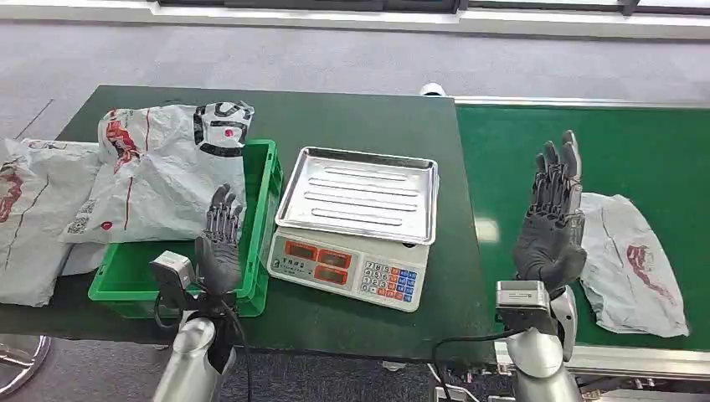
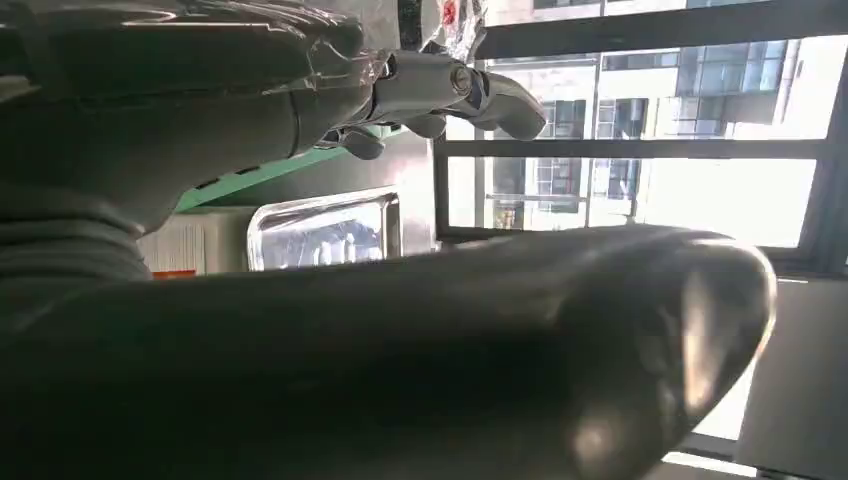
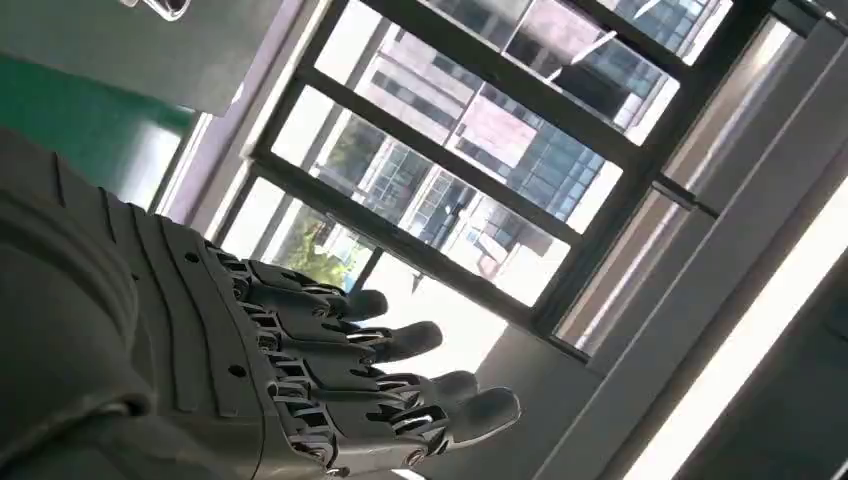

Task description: Moved the parcel from conveyor to table for the left to box.

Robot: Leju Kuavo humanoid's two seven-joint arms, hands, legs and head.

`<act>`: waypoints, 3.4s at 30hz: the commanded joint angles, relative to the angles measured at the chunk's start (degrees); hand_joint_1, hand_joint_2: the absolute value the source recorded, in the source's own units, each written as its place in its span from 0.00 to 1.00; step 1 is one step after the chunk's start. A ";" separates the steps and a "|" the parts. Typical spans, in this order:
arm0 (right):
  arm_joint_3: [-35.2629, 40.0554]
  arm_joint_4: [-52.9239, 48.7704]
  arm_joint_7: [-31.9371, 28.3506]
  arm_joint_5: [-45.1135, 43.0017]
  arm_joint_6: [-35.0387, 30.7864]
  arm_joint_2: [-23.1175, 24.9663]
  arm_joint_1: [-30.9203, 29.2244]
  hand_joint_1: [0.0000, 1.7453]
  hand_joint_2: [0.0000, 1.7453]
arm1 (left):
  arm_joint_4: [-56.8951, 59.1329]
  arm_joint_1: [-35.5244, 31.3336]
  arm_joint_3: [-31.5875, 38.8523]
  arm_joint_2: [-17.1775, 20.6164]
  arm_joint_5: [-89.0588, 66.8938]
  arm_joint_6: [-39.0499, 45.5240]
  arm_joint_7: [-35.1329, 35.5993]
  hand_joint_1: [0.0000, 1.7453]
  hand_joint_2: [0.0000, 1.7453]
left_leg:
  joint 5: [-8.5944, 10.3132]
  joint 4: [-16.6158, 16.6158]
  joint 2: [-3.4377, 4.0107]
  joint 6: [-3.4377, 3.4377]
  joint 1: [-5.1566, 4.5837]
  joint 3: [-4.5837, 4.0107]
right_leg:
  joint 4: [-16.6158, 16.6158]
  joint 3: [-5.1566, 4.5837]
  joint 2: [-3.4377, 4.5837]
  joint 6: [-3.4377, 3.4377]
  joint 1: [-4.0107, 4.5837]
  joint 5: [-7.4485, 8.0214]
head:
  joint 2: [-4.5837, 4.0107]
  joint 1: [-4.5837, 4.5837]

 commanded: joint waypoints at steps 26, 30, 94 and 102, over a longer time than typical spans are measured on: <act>-2.53 3.35 0.12 0.16 0.30 -0.65 -1.02 0.00 1.00 | 1.73 -0.93 -1.70 0.93 0.17 0.03 0.29 0.00 1.00 | 0.02 -0.05 -0.06 -0.08 0.03 0.05 | -0.06 0.07 -0.05 0.01 0.02 0.01 | 0.00 0.00; -2.53 3.35 0.12 0.16 0.30 -0.65 -1.02 0.00 1.00 | 1.73 -0.93 -1.70 0.93 0.17 0.03 0.29 0.00 1.00 | 0.03 -0.10 -0.11 -0.15 0.09 0.10 | -0.15 0.16 -0.09 0.02 0.06 0.03 | 0.00 0.00; -2.53 3.35 0.12 0.16 0.30 -0.65 -1.02 0.00 1.00 | 1.73 -0.93 -1.70 0.93 0.17 0.03 0.29 0.00 1.00 | 0.02 -0.04 -0.06 -0.09 0.05 0.04 | -0.07 0.07 -0.05 0.01 0.03 0.01 | -0.02 0.00; -2.53 3.35 0.12 0.16 0.30 -0.65 -1.02 0.00 1.00 | 1.73 -0.93 -1.70 0.93 0.17 0.03 0.29 0.00 1.00 | 0.02 -0.04 -0.07 -0.10 0.05 0.06 | -0.08 0.09 -0.06 0.01 0.04 0.01 | -0.02 0.00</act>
